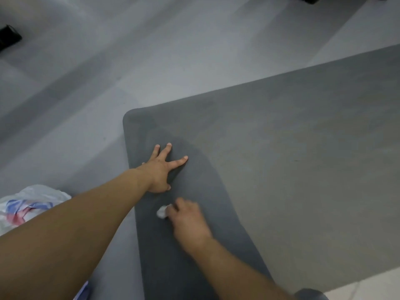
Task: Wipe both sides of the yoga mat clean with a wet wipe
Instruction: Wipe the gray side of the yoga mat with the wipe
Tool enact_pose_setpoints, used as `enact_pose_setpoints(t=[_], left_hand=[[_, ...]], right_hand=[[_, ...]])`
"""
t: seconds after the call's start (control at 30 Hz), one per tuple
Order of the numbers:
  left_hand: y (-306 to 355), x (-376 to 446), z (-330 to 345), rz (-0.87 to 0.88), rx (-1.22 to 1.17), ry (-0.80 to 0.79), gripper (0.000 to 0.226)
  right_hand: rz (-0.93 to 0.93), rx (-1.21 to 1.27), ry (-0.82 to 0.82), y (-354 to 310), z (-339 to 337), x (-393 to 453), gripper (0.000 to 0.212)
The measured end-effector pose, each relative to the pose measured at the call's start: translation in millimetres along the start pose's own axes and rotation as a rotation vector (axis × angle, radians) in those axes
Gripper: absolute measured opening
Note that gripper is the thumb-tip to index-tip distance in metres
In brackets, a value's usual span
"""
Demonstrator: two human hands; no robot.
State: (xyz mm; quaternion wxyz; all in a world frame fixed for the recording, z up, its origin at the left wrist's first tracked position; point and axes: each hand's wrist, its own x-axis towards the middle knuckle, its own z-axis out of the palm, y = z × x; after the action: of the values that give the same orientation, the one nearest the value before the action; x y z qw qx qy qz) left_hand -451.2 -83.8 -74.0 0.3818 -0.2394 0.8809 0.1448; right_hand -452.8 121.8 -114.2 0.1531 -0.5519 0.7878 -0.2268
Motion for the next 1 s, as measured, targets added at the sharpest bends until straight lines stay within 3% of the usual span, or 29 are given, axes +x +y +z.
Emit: enact_pose_setpoints(t=[0.17, 0.23, 0.37, 0.47, 0.53, 0.67, 0.77, 0.87, 1.0], left_hand=[[8.3, -1.3, 2.3, -0.034, -0.016, -0.004, 0.107], [13.6, -4.6, 2.3, -0.027, -0.008, 0.017, 0.104], [15.3, -16.2, 16.3, 0.025, 0.002, 0.151, 0.084], [5.7, -23.2, 37.1, 0.078, -0.079, 0.301, 0.067], [1.2, -27.5, 44.7, 0.104, -0.123, 0.318, 0.062], [3.2, -35.4, 43.8, 0.095, -0.128, 0.243, 0.078], [5.3, -39.3, 42.0, 0.065, -0.110, 0.181, 0.094], [10.7, -42.5, 42.6, 0.026, -0.085, 0.147, 0.101], [21.6, -44.3, 46.8, -0.009, -0.092, 0.114, 0.108]], right_hand=[[0.277, -0.154, 0.063, 124.2, -69.7, 11.0, 0.036], [0.359, -0.186, 0.091, 134.9, -82.4, 11.9, 0.036], [0.393, -0.137, 0.225, 81.2, -48.8, 7.3, 0.027], [0.228, -0.089, 0.142, 9.7, -3.7, -18.6, 0.028], [0.125, -0.033, 0.068, -27.7, 14.6, -37.0, 0.027], [0.007, -0.122, 0.038, -10.9, -0.4, -37.8, 0.023], [0.185, -0.199, 0.090, 60.0, -43.8, -32.9, 0.036], [0.430, -0.256, 0.213, 120.2, -81.3, -38.4, 0.017], [0.496, -0.170, 0.289, 89.6, -52.4, -41.9, 0.020]])
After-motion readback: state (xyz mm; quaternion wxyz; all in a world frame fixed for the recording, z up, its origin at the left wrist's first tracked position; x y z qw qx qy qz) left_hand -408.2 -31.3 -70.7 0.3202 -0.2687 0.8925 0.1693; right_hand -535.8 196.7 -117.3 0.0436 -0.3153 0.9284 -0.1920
